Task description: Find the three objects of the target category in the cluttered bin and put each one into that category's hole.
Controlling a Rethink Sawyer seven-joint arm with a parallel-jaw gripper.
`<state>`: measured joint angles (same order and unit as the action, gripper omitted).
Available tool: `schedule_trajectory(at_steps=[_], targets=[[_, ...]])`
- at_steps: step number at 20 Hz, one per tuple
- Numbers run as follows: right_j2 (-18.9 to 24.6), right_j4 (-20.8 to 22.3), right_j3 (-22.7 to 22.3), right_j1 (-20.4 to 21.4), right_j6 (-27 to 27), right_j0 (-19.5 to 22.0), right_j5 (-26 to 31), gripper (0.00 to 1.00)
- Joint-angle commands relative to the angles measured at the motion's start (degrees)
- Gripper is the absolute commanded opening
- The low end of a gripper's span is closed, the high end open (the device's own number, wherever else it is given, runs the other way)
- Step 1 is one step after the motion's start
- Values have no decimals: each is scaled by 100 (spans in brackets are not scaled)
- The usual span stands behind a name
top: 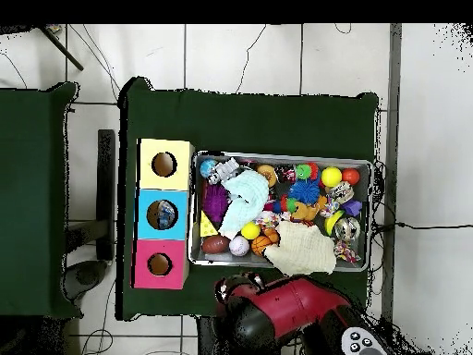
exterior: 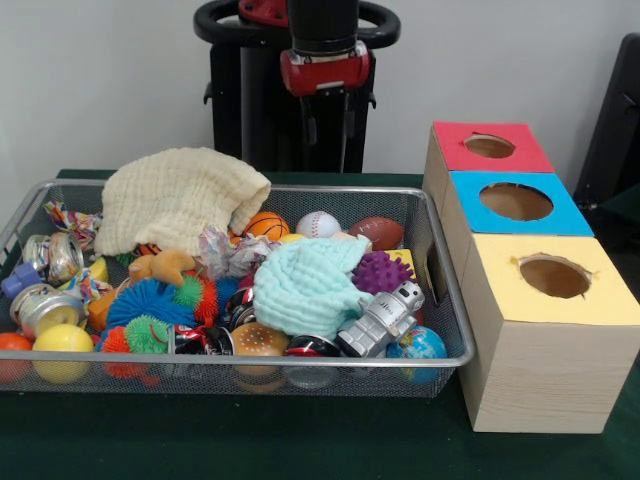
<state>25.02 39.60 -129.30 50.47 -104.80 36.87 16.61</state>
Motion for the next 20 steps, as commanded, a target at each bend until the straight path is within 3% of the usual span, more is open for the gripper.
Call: schedule_trajectory(at_steps=[1,20], targets=[[-101,-279,897,-309,-277,142,502,100],[157,8,1855,-780,62,-173,242,100]])
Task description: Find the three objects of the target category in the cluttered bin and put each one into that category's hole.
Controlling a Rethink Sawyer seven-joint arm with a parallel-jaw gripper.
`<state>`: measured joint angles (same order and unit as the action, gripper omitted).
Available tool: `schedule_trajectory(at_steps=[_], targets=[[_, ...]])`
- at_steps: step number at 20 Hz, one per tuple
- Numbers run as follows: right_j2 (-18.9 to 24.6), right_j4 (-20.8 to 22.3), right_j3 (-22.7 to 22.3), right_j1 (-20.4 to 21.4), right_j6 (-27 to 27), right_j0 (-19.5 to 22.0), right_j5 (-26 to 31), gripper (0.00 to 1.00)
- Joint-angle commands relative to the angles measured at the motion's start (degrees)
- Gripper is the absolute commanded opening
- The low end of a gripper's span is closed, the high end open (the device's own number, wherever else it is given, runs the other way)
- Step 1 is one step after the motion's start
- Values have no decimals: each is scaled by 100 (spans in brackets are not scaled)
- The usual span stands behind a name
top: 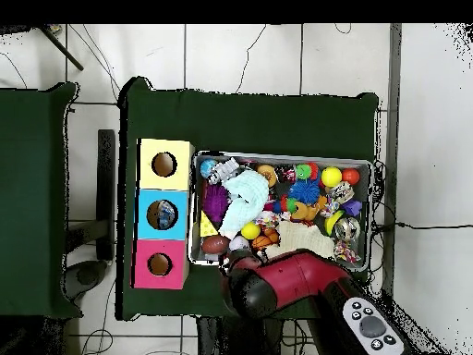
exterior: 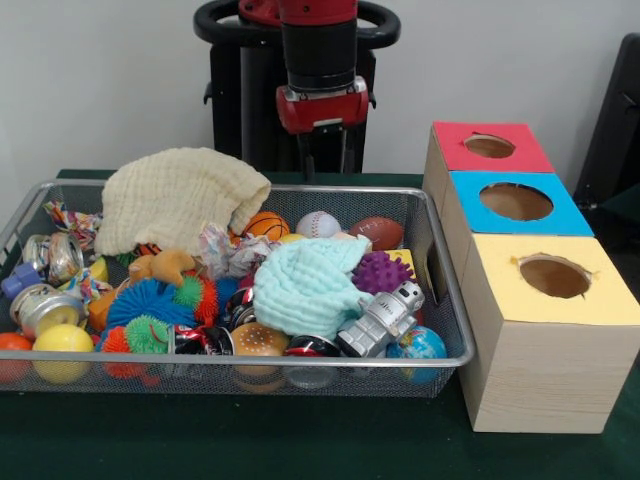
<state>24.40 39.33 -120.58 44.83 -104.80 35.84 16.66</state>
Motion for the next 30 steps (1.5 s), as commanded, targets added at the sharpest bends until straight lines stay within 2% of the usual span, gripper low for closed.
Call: schedule_trajectory(at_steps=[1,6,14,21,26,30], targets=[[216,59,997,-226,46,-86,180,100],[145,48,1146,-336,-62,-200,127,100],[258,-10,1466,-682,54,-185,197,100],[81,48,1647,-911,-153,-368,23,100],[27,-5,1913,-1189,-165,-398,97,100],[-171,73,2018,-1396,-247,-469,73,100]])
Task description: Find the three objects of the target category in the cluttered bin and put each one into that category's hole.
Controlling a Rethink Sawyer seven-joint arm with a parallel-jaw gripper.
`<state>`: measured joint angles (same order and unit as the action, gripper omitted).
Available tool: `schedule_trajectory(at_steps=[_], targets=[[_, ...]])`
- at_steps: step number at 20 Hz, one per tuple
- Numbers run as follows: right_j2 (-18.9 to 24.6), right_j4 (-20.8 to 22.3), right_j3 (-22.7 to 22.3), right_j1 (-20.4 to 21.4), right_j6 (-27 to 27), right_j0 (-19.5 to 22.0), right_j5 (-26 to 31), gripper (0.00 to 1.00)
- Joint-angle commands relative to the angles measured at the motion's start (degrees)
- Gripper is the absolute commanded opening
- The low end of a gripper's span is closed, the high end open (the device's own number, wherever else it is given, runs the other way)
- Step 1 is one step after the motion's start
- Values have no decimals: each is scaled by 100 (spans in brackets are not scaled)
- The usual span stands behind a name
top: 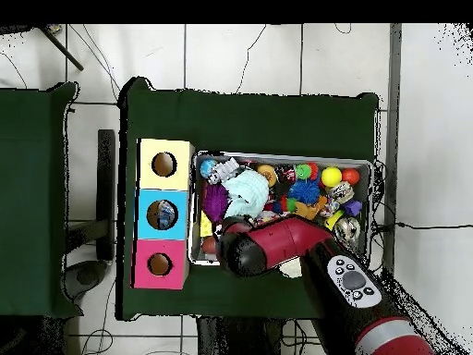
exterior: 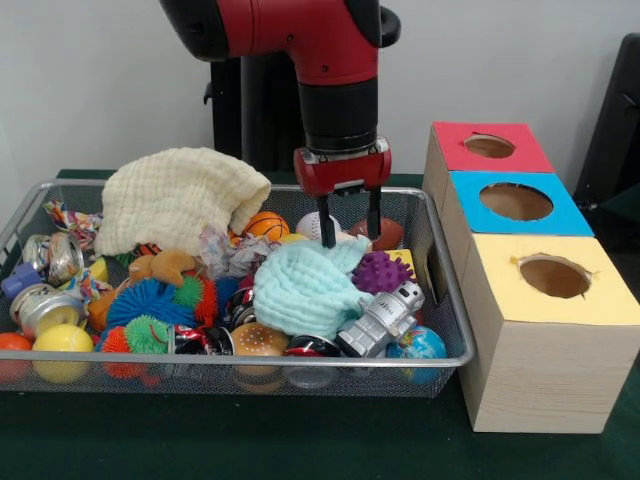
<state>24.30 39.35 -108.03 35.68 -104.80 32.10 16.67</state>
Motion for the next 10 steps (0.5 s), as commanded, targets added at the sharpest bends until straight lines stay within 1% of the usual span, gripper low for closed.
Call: schedule_trajectory(at_steps=[1,5,10], targets=[[-231,80,786,-575,-294,-100,52,100],[-440,169,898,-893,-396,-85,-128,100],[-503,205,951,-1070,-371,-11,-260,100]])
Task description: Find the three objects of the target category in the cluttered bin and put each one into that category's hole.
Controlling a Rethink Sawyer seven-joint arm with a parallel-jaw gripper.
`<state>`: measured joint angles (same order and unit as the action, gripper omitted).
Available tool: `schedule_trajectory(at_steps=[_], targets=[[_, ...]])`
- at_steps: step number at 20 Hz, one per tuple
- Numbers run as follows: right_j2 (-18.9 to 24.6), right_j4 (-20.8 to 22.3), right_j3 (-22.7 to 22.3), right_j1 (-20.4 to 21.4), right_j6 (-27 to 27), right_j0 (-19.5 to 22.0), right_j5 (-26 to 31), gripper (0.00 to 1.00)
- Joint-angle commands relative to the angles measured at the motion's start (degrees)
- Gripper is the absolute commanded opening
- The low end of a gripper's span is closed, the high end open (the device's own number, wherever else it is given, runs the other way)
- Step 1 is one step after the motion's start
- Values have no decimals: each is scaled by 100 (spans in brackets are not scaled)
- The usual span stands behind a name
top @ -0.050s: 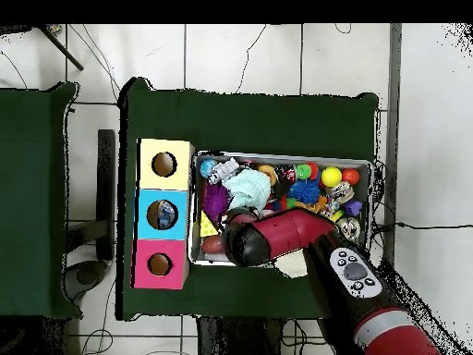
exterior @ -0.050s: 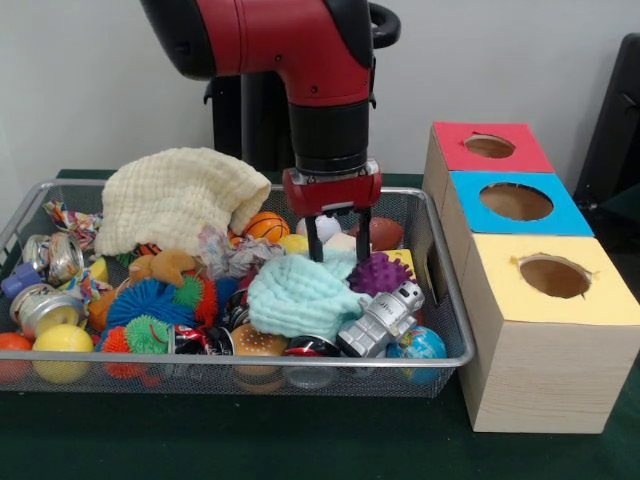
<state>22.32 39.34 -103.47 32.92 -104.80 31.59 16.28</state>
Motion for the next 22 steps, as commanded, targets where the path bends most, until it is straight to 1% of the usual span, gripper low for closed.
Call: schedule_trajectory(at_steps=[1,8,12,13,16,19,22], targets=[[-293,200,486,-802,-344,69,-226,100],[-145,136,437,-747,-126,288,-149,100],[-169,168,470,-733,-127,239,-222,100],[-180,175,485,-725,-131,218,-241,0],[-293,162,519,-681,-256,94,-294,0],[-240,116,488,-671,-216,125,-272,0],[-286,111,481,-644,-242,76,-265,0]])
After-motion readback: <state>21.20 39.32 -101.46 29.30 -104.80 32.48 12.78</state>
